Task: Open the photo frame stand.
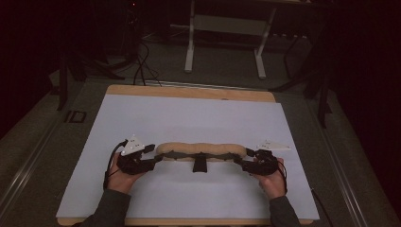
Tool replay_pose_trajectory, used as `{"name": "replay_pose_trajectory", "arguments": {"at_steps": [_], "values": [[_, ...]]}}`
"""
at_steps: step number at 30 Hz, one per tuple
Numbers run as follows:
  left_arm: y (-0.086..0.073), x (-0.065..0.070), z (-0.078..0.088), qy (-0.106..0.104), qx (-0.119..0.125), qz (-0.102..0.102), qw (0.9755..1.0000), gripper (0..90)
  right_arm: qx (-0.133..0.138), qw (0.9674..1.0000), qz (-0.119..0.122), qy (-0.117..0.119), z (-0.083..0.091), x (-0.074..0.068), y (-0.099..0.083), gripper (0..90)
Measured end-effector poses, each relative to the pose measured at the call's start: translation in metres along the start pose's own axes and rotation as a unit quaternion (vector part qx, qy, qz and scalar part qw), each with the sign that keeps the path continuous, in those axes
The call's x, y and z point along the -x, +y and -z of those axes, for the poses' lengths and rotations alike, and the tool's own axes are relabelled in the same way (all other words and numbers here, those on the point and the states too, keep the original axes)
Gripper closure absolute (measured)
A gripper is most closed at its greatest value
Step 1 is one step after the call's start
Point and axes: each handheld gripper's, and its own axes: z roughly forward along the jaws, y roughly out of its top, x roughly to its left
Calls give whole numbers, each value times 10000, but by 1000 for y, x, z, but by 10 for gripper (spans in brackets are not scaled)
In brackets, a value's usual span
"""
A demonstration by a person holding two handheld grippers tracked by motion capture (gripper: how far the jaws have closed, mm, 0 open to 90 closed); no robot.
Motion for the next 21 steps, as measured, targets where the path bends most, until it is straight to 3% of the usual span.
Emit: {"name": "replay_pose_trajectory", "arguments": {"at_steps": [15,21], "values": [[1,2,4,-263,-11,-47,9996,450,-264,9995,123,-88,-2,-2,-2,329],[3,1,7,-322,55,60,9994,452,-355,9992,155,-112,-2,-1,-2,320]]}}
